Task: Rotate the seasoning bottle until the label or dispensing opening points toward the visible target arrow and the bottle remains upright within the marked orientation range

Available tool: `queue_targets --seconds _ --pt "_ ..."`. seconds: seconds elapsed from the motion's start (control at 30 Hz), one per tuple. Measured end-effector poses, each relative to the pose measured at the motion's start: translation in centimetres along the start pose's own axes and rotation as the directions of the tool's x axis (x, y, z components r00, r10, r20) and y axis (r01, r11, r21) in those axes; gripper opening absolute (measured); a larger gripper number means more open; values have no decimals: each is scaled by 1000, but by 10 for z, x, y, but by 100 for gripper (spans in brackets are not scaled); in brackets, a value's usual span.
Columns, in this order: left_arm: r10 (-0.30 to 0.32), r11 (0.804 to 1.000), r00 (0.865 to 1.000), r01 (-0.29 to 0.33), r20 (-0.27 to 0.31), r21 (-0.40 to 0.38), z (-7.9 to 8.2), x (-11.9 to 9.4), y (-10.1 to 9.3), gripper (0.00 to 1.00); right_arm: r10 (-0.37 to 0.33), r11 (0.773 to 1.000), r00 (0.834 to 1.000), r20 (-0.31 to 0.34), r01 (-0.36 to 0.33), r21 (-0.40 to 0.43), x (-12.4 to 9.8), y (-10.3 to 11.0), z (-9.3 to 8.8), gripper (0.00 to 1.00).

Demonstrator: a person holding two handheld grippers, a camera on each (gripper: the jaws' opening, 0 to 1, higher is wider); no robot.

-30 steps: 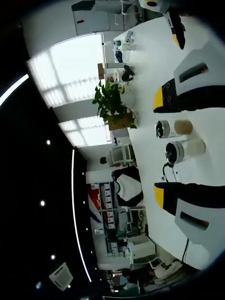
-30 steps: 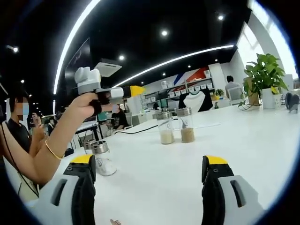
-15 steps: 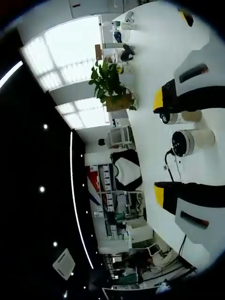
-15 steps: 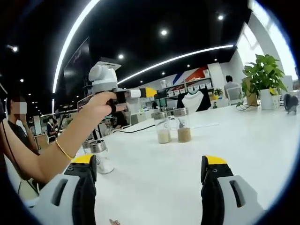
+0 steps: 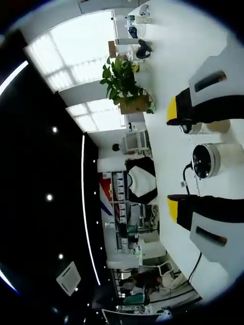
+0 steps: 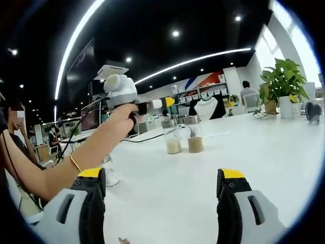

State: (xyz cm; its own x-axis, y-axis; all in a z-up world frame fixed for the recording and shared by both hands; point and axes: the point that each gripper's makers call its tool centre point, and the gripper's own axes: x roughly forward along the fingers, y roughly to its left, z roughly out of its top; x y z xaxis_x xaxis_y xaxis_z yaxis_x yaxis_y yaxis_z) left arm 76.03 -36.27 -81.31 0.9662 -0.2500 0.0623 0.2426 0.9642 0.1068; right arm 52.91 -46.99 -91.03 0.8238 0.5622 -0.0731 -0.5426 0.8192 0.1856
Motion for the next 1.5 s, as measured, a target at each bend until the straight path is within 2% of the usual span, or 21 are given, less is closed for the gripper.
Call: queue_targets --seconds 0.23,0.43,0.63,0.77,0.87,0.97,1.1,1.17,1.2,1.3,1.5 --pt "-6 999 999 4 -40 -40 -24 8 -7 58 -9 1000 1000 -12 9 -4 2 -3 -3 92" --pt "29 997 998 -32 -47 -71 -38 12 -1 56 -15 1000 1000 -16 15 6 4 -5 -5 91" --pt "31 997 997 -36 -70 -74 -53 15 1 56 -15 1000 1000 -17 15 5 6 -6 -5 91" --pt "26 998 996 -31 -87 -52 -66 19 1 56 -16 1000 999 -36 15 -26 7 -6 -8 90" --pt "28 993 992 -41 -120 -113 -79 22 2 59 -9 1000 999 -42 8 -24 7 -5 -10 90" --pt "20 993 992 -34 -122 -111 -82 26 3 62 -7 1000 999 -45 6 -20 8 -4 -11 90" --pt "28 993 993 -41 -118 -108 -85 27 9 57 -2 1000 999 -47 1 -19 11 -4 -11 89" --pt "-2 986 995 -15 -103 -168 -83 29 5 57 -3 1000 999 -47 2 -21 12 -5 -11 89" --pt "0 985 994 -18 -107 -173 -82 29 6 57 -3 1000 999 -48 2 -20 12 -5 -11 89" --pt "-1 992 995 -12 -104 -127 -81 31 2 56 -2 1000 999 -52 1 -13 14 -6 -12 89" --pt "-18 993 995 6 -103 -119 -84 35 -1 48 -9 1000 999 -54 9 -6 12 -9 -14 89"
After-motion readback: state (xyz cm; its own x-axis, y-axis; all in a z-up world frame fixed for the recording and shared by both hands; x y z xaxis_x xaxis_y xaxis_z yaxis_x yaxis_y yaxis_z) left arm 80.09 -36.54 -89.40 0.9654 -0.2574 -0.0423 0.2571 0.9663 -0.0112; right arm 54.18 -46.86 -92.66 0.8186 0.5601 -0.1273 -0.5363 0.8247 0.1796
